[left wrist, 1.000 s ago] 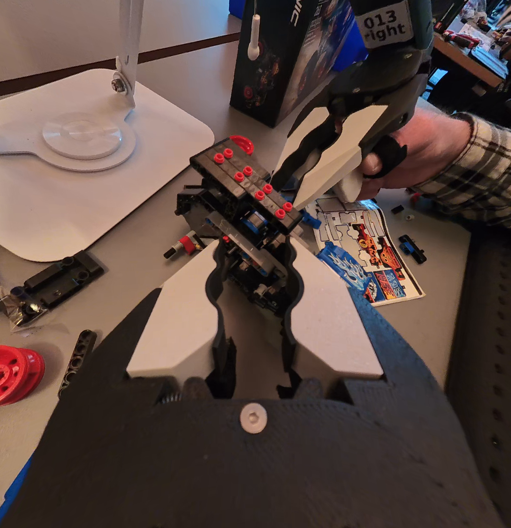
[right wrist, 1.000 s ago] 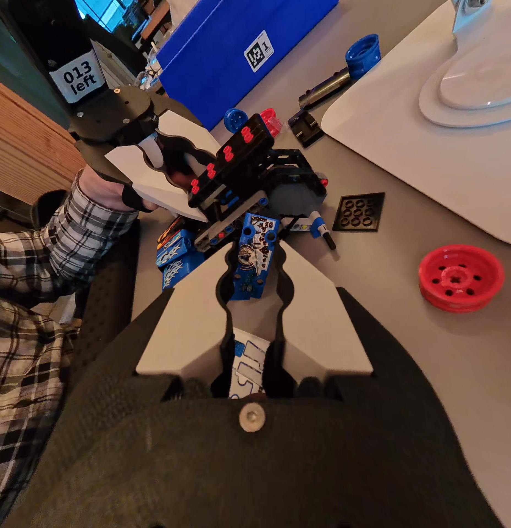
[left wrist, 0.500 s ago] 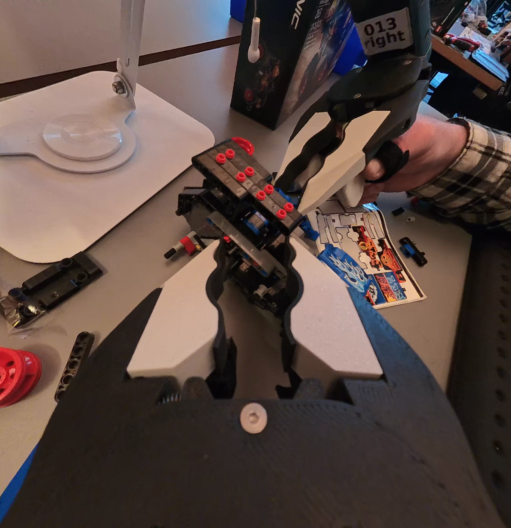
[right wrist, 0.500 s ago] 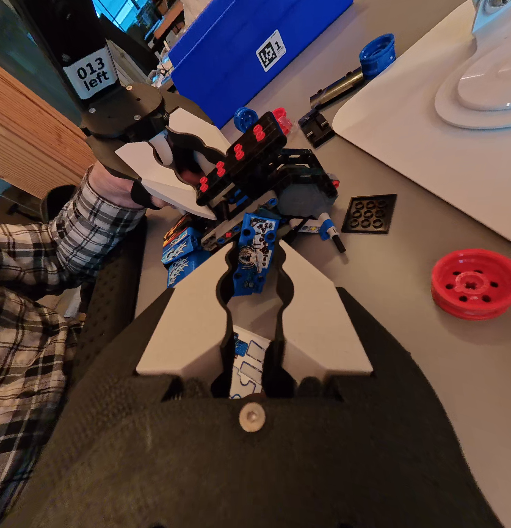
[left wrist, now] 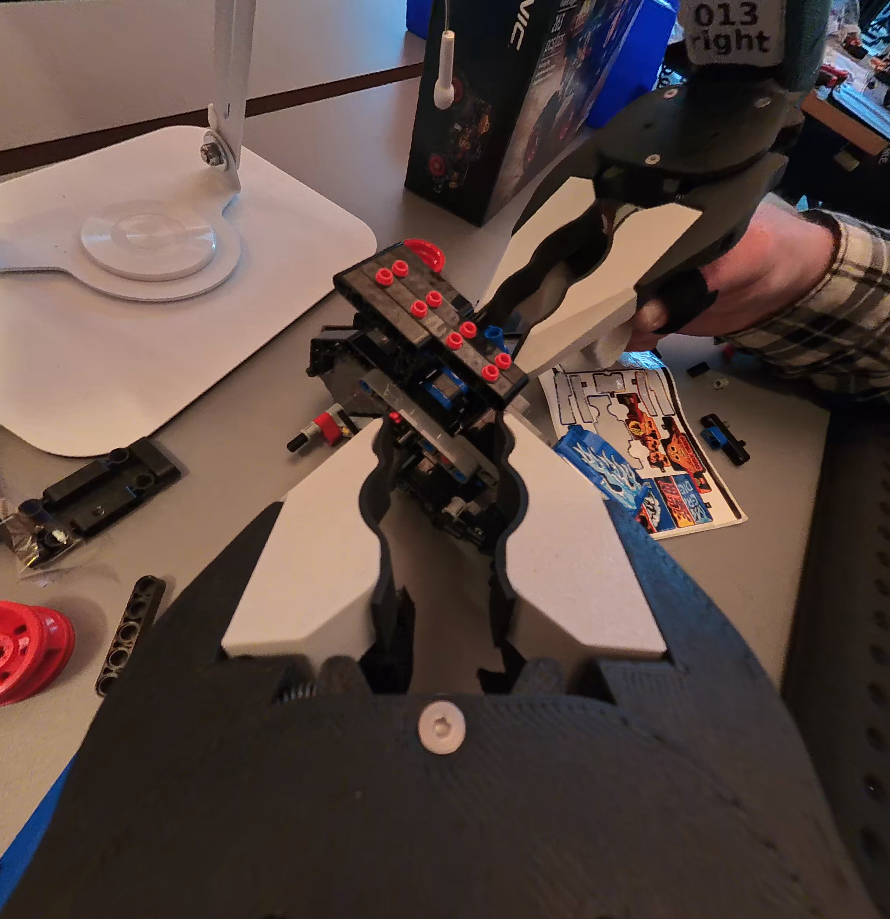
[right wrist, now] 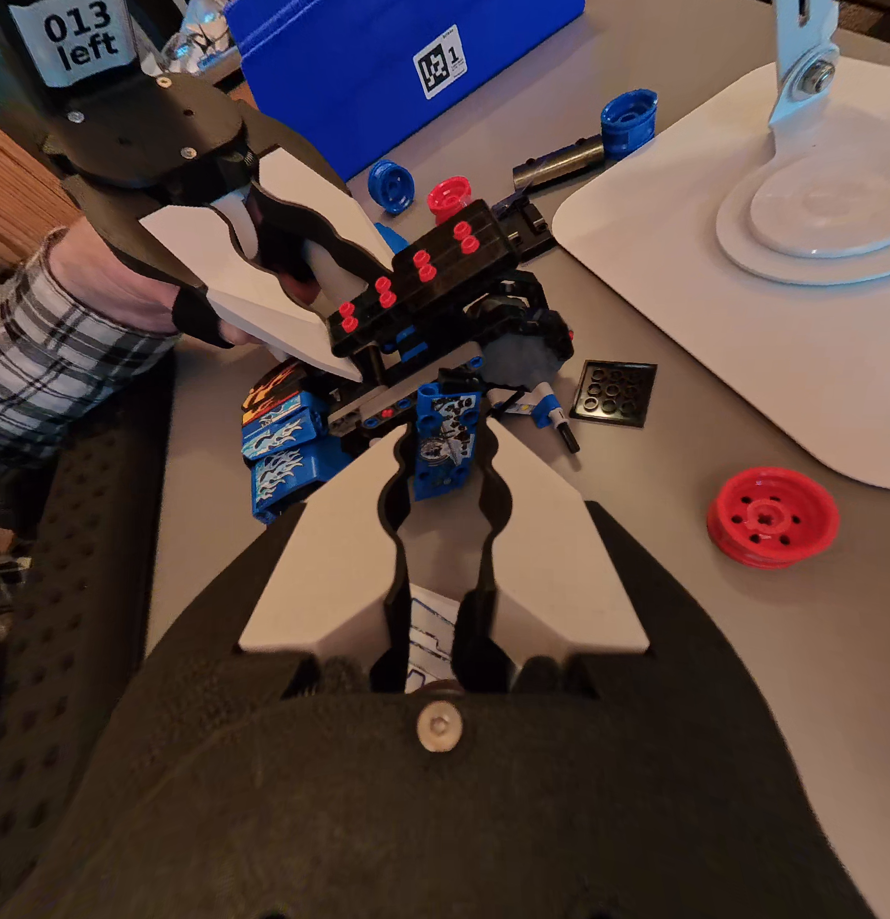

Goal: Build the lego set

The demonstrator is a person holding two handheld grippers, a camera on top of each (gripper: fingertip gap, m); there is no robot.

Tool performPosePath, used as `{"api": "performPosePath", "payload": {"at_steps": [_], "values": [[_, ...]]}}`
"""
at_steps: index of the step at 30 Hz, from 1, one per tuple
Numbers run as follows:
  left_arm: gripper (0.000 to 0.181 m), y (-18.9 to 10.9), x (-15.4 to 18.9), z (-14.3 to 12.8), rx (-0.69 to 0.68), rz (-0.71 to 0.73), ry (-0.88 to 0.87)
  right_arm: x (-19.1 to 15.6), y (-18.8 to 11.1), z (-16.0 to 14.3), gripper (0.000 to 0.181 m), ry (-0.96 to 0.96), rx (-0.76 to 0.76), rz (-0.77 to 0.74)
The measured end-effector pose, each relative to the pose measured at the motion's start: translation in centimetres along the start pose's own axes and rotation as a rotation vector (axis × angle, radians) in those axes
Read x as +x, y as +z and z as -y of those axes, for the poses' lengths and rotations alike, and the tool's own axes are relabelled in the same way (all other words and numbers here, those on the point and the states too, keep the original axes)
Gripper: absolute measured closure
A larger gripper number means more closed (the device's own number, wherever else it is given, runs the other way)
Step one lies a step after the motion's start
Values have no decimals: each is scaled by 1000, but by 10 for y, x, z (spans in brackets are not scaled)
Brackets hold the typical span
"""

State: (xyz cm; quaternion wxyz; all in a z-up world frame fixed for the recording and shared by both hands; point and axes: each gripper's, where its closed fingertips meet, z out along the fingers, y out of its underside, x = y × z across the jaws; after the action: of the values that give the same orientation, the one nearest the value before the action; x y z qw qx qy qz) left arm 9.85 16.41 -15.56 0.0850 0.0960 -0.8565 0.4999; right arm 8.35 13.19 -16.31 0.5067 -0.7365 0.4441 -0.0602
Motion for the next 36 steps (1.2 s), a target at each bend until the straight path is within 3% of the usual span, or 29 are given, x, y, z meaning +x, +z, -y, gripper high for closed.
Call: {"api": "performPosePath", "payload": {"at_steps": [6, 12, 18, 36], "values": [[143, 0, 0, 0, -1, 5, 2, 1, 1, 1, 159, -79, -6, -51], [143, 0, 0, 0, 0, 7, 2, 0, 3, 1, 160, 83, 32, 24], [143, 2, 4, 0, -6, -10, 3, -3, -4, -2, 152, 58, -16, 82], [144, 4, 10, 0, -11, -20, 26, -6, -1, -22, 158, 76, -142, 146]]}}
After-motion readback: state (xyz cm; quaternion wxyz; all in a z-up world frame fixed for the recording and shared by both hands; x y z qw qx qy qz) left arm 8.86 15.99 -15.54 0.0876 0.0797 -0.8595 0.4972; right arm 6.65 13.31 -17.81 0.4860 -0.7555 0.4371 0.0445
